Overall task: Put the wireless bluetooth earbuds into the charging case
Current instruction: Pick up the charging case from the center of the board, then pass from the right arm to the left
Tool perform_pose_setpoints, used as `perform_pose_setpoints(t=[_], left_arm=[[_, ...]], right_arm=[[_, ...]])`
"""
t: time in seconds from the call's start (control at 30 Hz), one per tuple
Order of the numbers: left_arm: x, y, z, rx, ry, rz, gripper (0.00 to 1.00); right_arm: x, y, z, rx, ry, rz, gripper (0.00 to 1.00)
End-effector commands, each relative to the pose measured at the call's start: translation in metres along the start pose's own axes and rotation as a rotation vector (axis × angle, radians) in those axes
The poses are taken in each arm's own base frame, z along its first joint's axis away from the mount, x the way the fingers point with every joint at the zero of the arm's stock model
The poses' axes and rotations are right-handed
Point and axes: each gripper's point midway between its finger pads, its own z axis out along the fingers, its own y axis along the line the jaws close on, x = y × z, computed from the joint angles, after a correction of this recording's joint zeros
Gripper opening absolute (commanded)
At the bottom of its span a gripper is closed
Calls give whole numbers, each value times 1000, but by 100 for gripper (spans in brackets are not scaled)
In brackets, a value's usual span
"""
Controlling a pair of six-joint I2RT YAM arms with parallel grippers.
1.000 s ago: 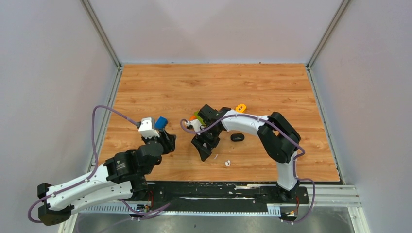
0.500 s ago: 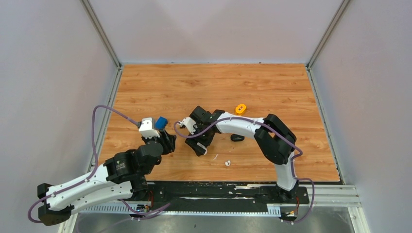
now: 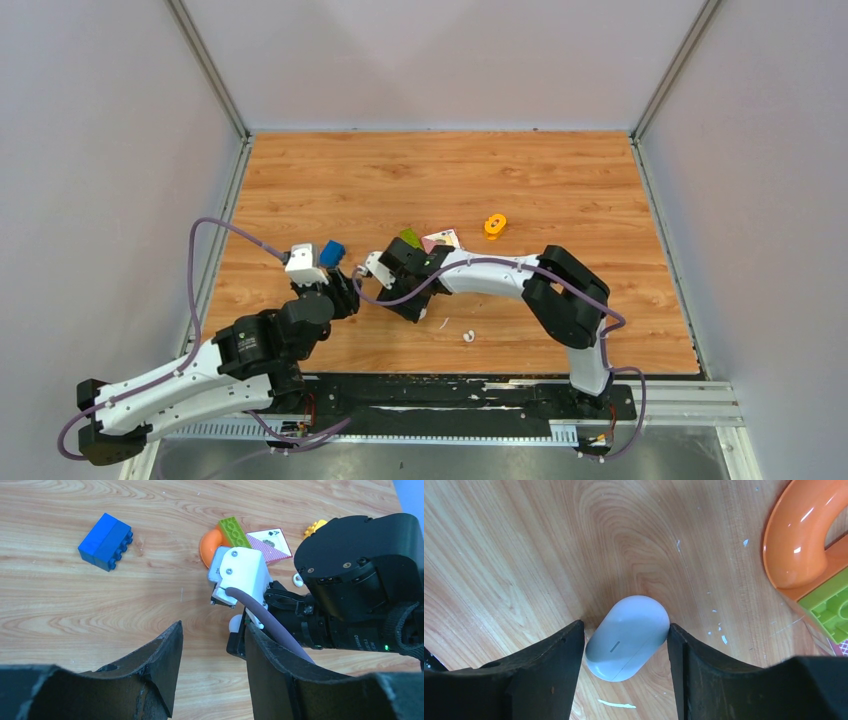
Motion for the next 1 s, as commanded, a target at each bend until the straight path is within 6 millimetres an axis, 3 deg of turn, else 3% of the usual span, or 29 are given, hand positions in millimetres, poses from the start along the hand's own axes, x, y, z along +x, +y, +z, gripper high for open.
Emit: perform_pose_setpoints(t=[0.0,0.07,0.17,0.5,0.73,0.83,0.97], left_arm=[[-5,-8,2,23,-28,-11,56],[-6,-10,3,27,-29,-8,56],[-8,-10,2,28,-31,-3,56],[-11,-7,0,25,-44,0,56],[-13,-11,6,51,-92,38,58],[-11,-23,12,111,-122,76,61],[9,-55,22,271,-106,193,64]], right_arm=[[49,-17,13,98,145,-64,61],[52,-20,13,113,149,-66,68],[54,-24,12,133,152,-62,70],[59,-21,4,87,159,-54,45],[49,-12,-48,-79,-41,-117,34],[46,-6,-71,-88,-185,-255,36],[30,5,-105,-84,-381,-403,38]])
